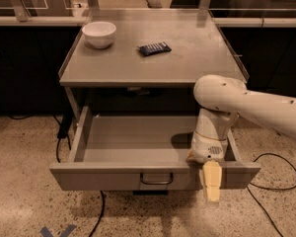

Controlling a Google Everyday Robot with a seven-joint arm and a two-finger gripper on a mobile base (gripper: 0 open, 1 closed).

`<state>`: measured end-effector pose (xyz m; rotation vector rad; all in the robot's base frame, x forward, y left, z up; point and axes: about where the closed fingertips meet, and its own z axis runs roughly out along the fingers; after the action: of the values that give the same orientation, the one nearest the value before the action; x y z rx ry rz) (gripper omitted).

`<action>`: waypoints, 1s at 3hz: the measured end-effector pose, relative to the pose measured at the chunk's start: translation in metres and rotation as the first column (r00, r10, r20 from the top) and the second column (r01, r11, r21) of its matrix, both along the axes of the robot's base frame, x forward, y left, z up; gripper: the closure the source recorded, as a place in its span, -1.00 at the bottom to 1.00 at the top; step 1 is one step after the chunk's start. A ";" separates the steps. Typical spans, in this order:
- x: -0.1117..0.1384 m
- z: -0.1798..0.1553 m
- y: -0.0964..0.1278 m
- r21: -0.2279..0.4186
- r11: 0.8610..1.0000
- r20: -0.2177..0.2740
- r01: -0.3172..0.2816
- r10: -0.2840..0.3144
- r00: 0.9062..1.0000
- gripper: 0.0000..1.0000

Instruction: Open top drawer

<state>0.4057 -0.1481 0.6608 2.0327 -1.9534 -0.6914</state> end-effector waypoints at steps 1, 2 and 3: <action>-0.020 0.021 -0.006 -0.008 1.000 0.001 0.020 -0.020 1.000 -1.00; -0.061 0.077 -0.019 -0.001 0.997 0.042 0.075 -0.075 0.996 -1.00; -0.061 0.077 -0.019 0.000 0.997 0.042 0.075 -0.075 0.996 -1.00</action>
Offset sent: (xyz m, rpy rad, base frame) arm -0.0787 -0.0265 0.0928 -0.0331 0.0066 -0.0670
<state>0.3448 -0.1671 0.7381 1.9977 -2.0624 -0.6679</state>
